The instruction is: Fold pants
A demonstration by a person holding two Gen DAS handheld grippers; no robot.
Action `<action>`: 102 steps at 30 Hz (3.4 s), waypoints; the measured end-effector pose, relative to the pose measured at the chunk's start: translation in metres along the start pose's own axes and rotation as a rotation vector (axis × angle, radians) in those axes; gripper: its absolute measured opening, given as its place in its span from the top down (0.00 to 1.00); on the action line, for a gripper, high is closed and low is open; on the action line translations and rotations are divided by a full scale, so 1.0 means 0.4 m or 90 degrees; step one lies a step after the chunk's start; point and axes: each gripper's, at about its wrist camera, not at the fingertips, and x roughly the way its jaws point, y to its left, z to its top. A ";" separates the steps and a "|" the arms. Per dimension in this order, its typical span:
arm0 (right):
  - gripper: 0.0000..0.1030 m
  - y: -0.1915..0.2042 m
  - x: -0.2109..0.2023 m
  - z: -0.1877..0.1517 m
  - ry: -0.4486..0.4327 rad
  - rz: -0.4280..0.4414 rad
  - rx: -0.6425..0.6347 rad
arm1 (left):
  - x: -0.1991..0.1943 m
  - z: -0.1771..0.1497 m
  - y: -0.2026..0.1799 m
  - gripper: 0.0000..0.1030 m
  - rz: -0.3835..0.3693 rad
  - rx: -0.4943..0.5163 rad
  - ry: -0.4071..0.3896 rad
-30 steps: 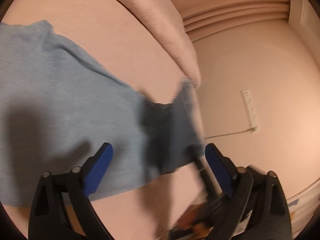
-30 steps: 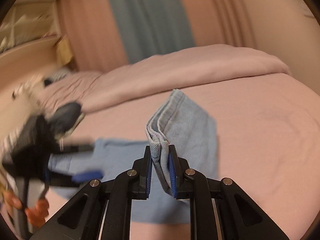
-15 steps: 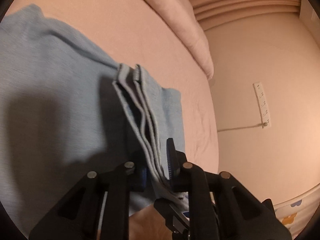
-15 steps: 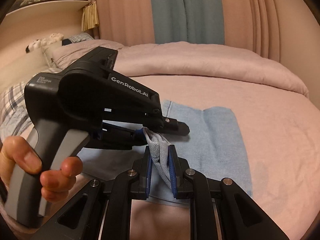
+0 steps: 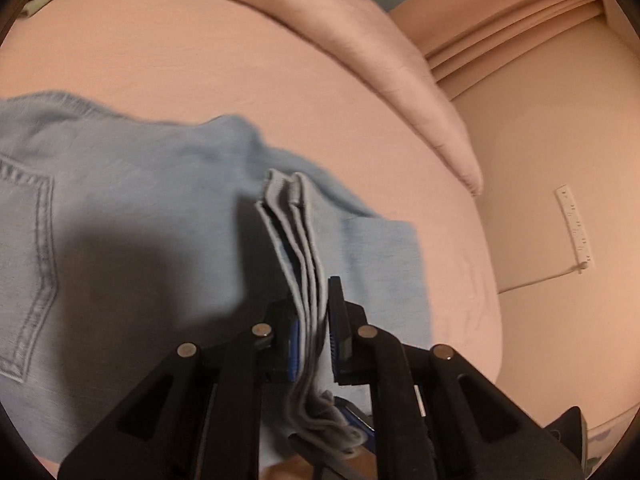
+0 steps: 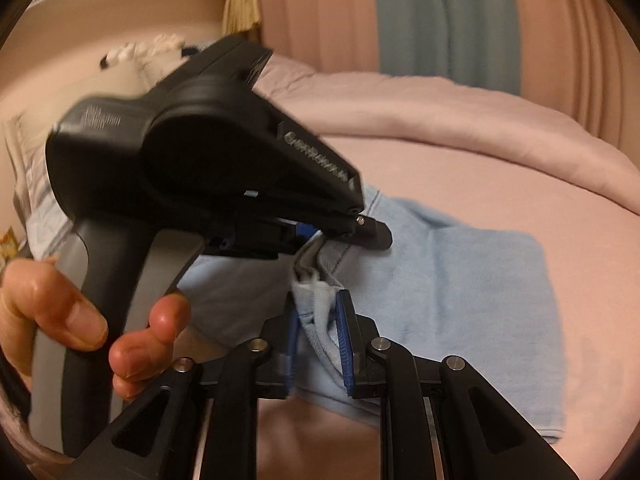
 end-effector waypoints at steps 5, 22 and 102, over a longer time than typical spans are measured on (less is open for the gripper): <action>0.62 -0.030 0.013 -0.005 0.051 0.058 0.037 | 0.002 -0.003 0.040 0.83 0.041 -0.021 -0.012; 0.72 -0.437 -0.001 0.124 0.066 -0.073 0.176 | 0.072 -0.112 -0.153 0.76 0.047 0.213 0.037; 0.67 -0.017 0.159 0.062 0.161 0.010 0.069 | -0.456 -0.101 0.321 0.82 0.053 -0.259 -0.271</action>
